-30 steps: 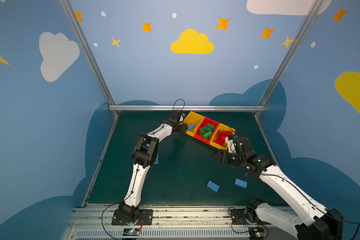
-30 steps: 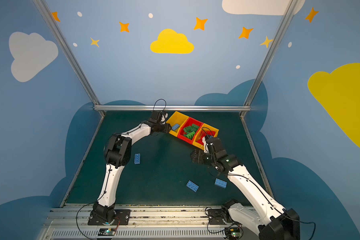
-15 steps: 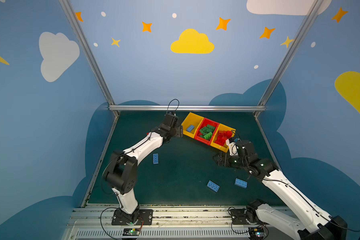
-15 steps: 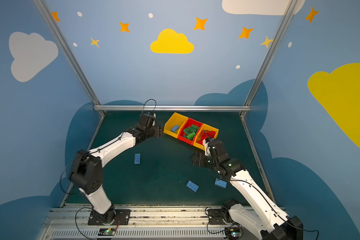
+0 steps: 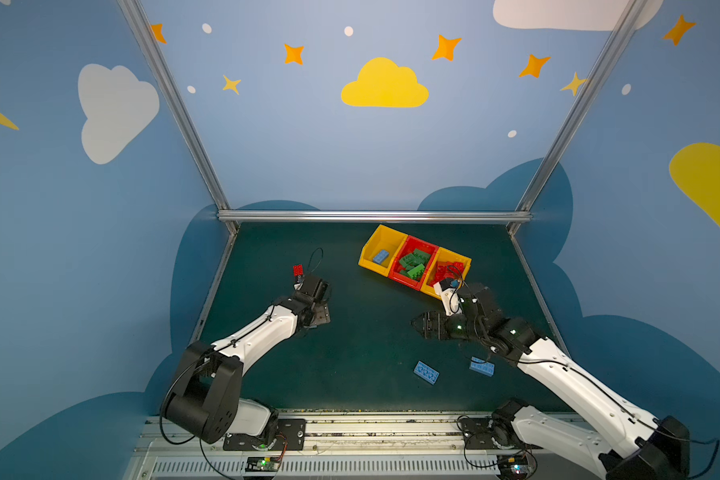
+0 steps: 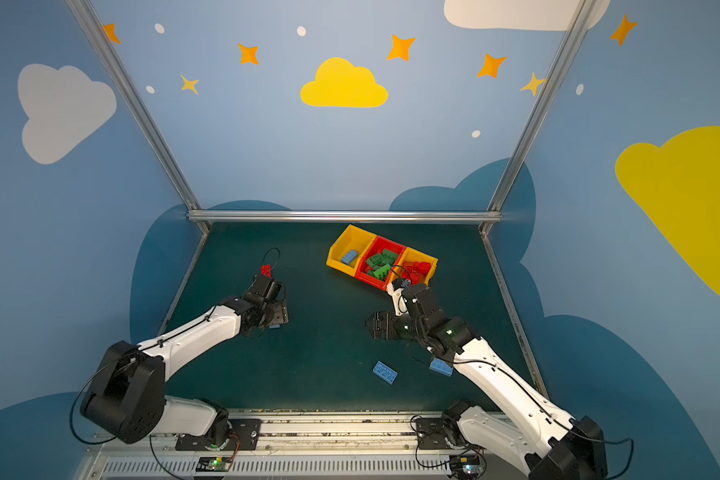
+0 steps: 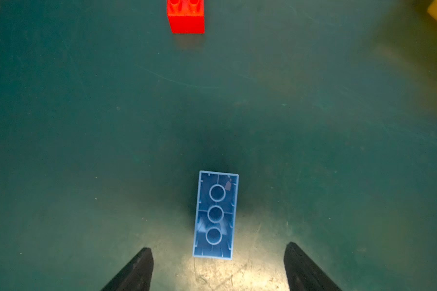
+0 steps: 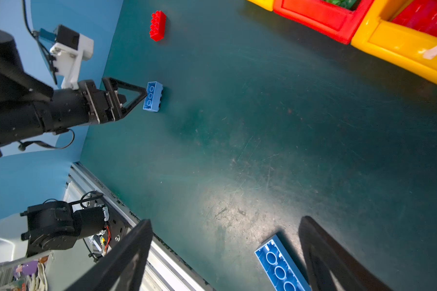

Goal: Sort the legos into containers by color
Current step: 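Lower the left gripper onto the small light blue brick and grasp it, then carry the light blue brick with the left gripper and drop it into the yellow bin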

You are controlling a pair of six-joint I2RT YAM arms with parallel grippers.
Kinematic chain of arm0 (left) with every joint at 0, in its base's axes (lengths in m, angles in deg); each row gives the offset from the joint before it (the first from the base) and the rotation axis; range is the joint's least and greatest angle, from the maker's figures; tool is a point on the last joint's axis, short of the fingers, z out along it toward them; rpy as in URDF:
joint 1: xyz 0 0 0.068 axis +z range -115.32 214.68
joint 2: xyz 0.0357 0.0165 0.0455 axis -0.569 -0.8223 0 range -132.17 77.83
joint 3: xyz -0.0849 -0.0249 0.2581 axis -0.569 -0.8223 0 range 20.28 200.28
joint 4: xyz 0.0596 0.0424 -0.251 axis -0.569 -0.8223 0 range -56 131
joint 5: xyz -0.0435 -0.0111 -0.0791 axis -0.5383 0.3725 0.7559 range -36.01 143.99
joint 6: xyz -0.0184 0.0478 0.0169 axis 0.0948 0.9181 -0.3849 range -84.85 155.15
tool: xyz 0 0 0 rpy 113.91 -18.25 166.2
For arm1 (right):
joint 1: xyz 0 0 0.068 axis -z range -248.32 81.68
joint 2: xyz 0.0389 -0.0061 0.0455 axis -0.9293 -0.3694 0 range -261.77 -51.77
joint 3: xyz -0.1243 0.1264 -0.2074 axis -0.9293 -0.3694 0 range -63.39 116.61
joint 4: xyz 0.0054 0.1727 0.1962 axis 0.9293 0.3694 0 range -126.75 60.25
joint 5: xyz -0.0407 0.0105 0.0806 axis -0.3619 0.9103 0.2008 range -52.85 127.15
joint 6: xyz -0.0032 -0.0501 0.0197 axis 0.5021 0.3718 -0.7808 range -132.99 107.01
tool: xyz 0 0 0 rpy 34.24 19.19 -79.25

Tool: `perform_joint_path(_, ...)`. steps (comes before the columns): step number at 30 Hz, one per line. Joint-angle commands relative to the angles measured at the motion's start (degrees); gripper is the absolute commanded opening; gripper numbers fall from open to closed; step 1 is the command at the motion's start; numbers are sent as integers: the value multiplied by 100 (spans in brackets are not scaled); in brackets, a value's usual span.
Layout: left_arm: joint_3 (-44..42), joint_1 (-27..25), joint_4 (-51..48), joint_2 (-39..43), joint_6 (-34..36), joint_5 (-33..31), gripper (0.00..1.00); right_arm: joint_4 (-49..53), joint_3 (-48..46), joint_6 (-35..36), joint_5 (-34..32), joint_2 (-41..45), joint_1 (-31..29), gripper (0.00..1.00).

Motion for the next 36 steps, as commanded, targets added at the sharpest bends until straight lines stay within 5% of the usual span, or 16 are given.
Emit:
perform_joint_path(1,81,218,89,-306,-44,152,80,124,-110,-33,-200,264,-63,89)
perform_joint_path(7,150,569,398,-1057,-22,684,72,212,-189,-97,-345,484,-62,89)
perform_joint_path(13,272,564,311,-1228,-83,813,26,293,-158,-53,-481,501,-62,89)
perform_joint_path(18,925,333,-133,-1229,79,782,18,228,-138,-11,-540,374,-45,89)
perform_joint_path(24,3089,-268,-800,-2179,507,763,18,91,-173,-11,-586,226,14,89)
perform_joint_path(36,8880,-766,-2306,-5882,1522,444,20,62,-350,-83,-493,265,472,89)
